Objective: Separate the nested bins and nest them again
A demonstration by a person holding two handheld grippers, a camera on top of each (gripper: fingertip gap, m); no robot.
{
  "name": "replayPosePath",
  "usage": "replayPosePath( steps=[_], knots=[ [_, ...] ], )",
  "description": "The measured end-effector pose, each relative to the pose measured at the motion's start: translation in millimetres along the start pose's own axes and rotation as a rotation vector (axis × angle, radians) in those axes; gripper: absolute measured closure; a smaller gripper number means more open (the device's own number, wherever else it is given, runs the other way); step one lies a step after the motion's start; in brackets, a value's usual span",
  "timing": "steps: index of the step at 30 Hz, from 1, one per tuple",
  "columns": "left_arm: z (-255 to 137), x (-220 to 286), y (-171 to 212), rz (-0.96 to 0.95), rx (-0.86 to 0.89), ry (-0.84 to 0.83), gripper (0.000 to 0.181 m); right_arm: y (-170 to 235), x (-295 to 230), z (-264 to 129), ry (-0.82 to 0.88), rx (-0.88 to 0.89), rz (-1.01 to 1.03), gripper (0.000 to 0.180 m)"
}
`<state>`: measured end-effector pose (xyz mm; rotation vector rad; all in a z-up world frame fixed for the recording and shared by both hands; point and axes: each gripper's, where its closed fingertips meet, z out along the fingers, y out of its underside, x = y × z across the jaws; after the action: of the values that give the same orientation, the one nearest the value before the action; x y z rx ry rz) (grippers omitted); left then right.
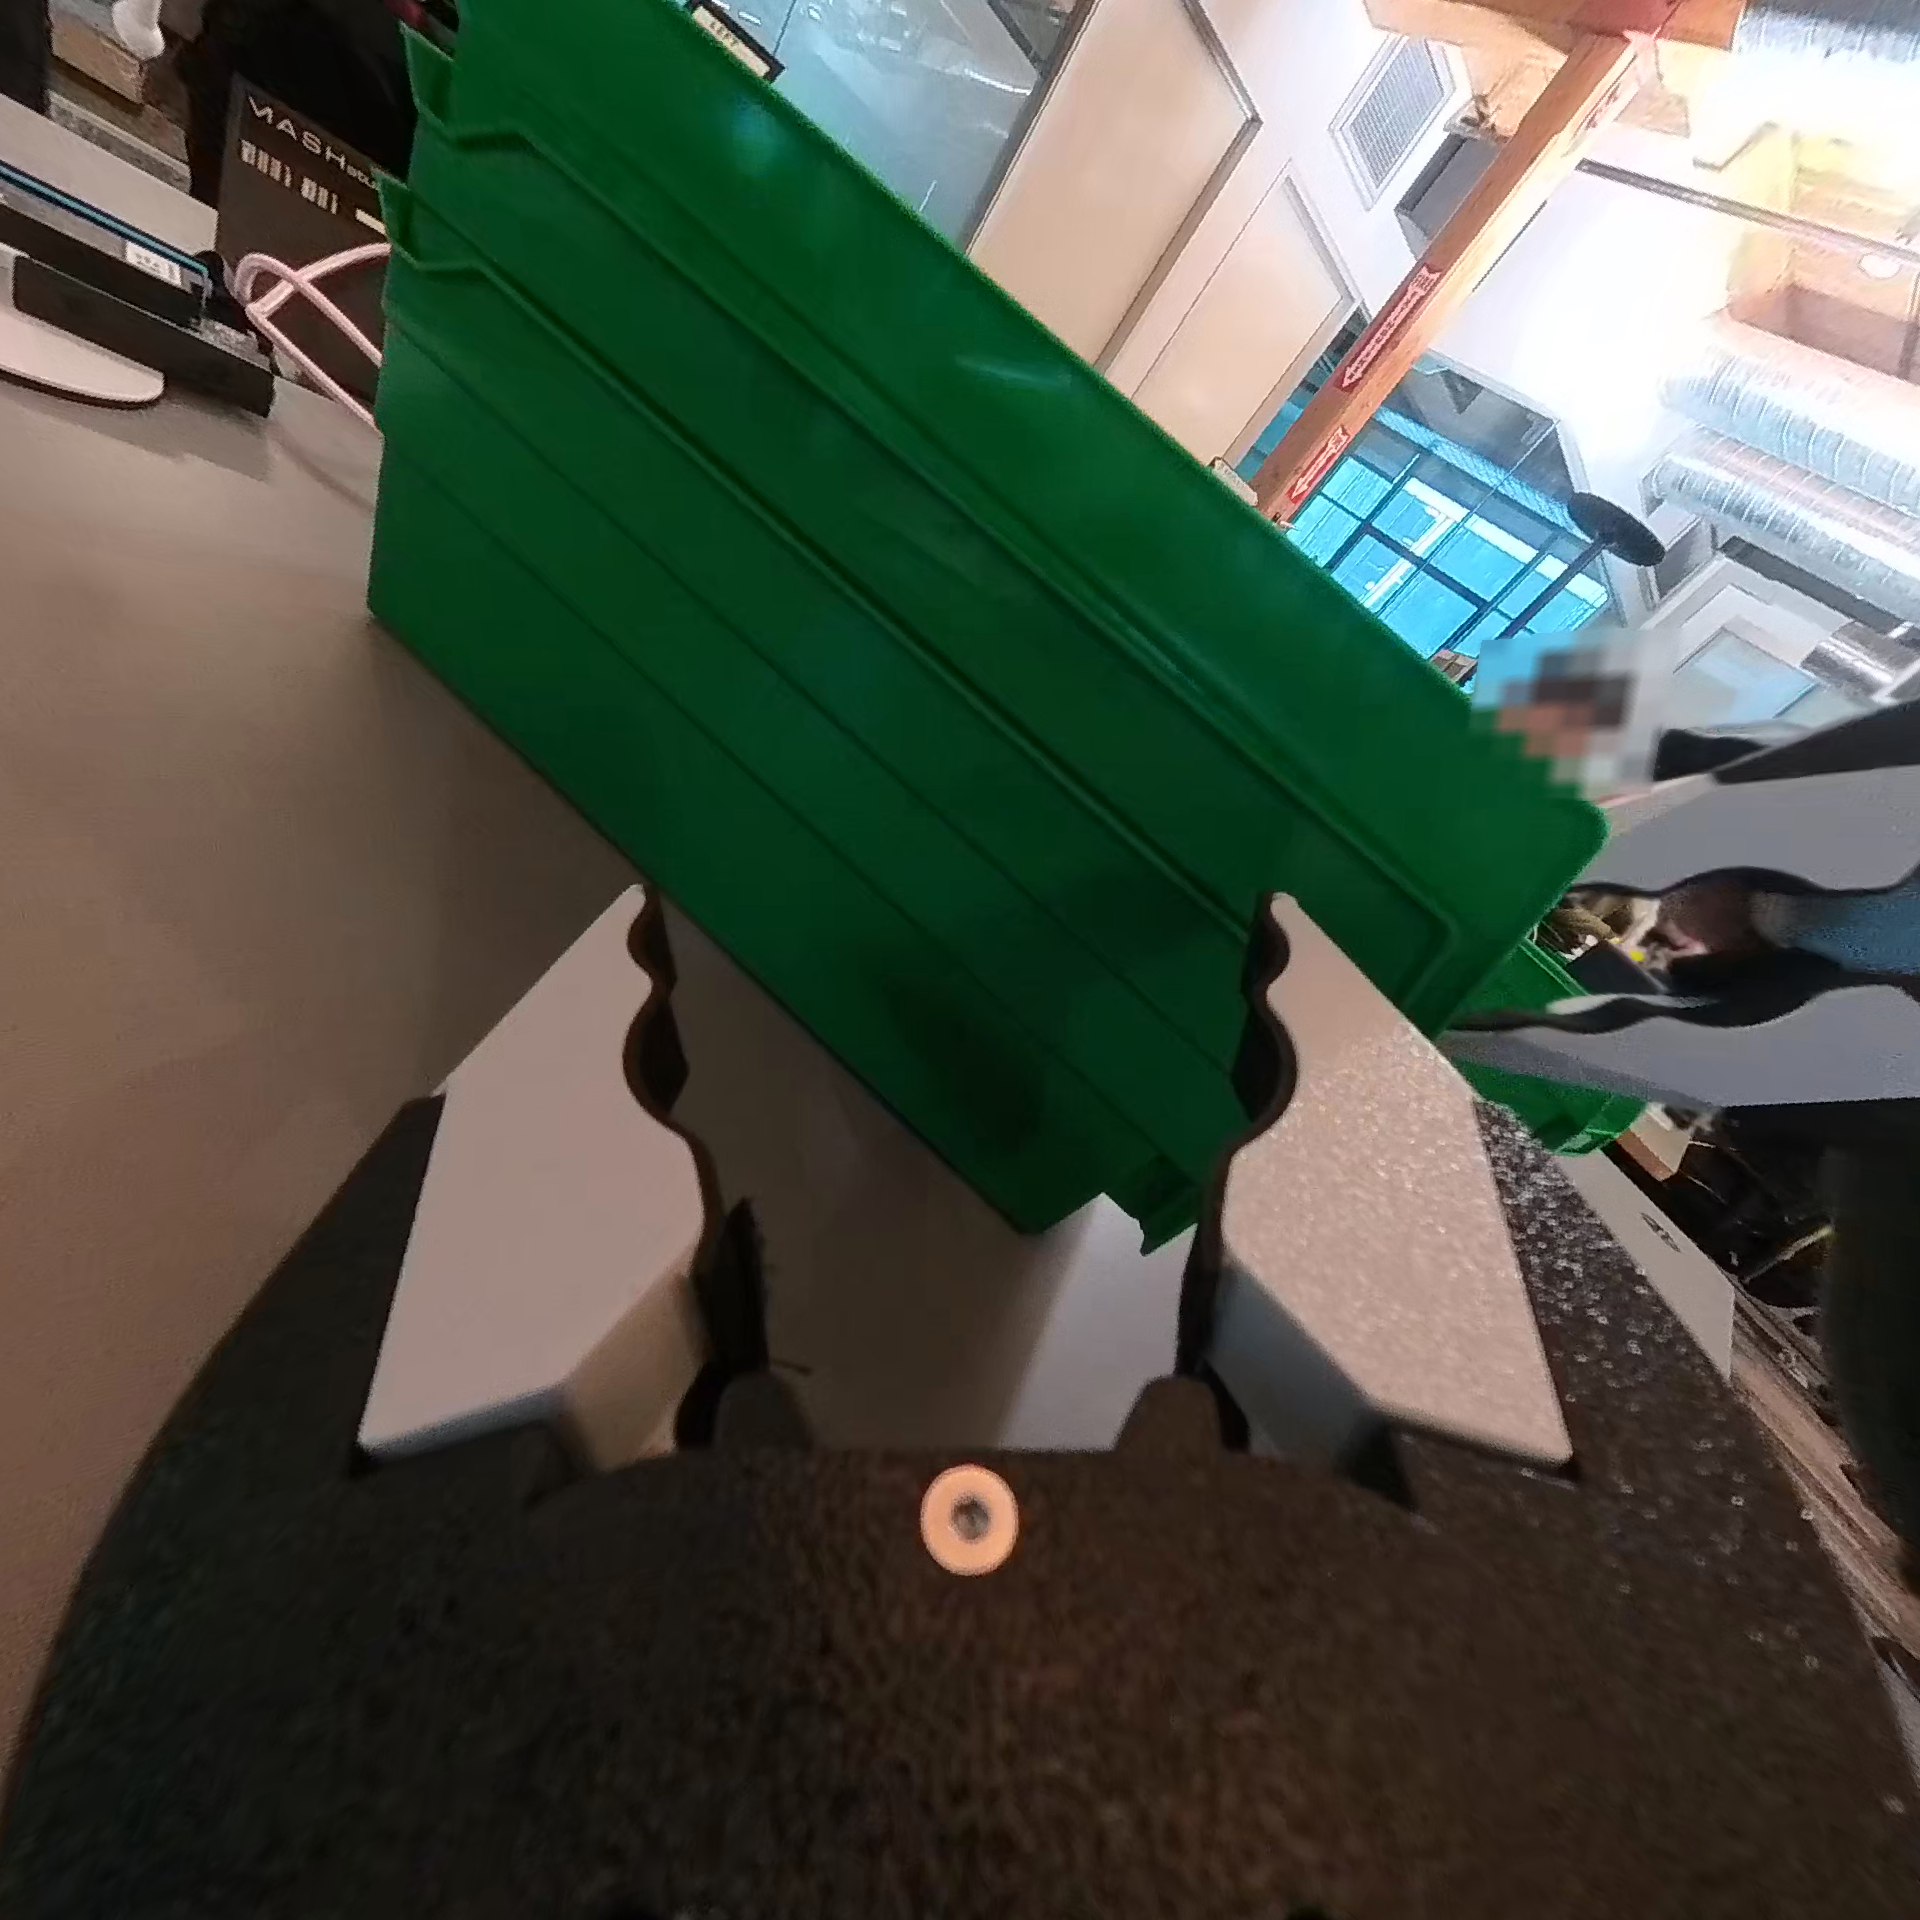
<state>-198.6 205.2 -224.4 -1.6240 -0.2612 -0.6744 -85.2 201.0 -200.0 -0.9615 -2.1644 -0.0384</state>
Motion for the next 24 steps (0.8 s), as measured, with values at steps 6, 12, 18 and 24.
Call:
replayPosePath(
  steps=[6, 12, 18, 24],
  knots=[
    [0.8, 0.3, 1.4, 0.006, -0.007, -0.002, 0.073, 80.7, -3.2, -58.7, 0.217, -0.053, 0.252, 0.126],
    [-1.6, -4.4, -1.3, -0.002, 0.007, -0.019, 0.072, 212.0, -48.3, -119.4, 0.445, -0.196, 0.428, 0.089],
    [0.6, -4.9, 1.8, 0.02, -0.011, -0.035, 0.072, 303.9, -104.4, -179.6, 0.489, -0.422, 0.548, 0.088],
    [0.9, -4.1, 2.3, 0.021, -0.014, -0.031, 0.072, 350.9, -156.2, -181.2, 0.272, -0.652, 0.606, 0.099]
  ],
)
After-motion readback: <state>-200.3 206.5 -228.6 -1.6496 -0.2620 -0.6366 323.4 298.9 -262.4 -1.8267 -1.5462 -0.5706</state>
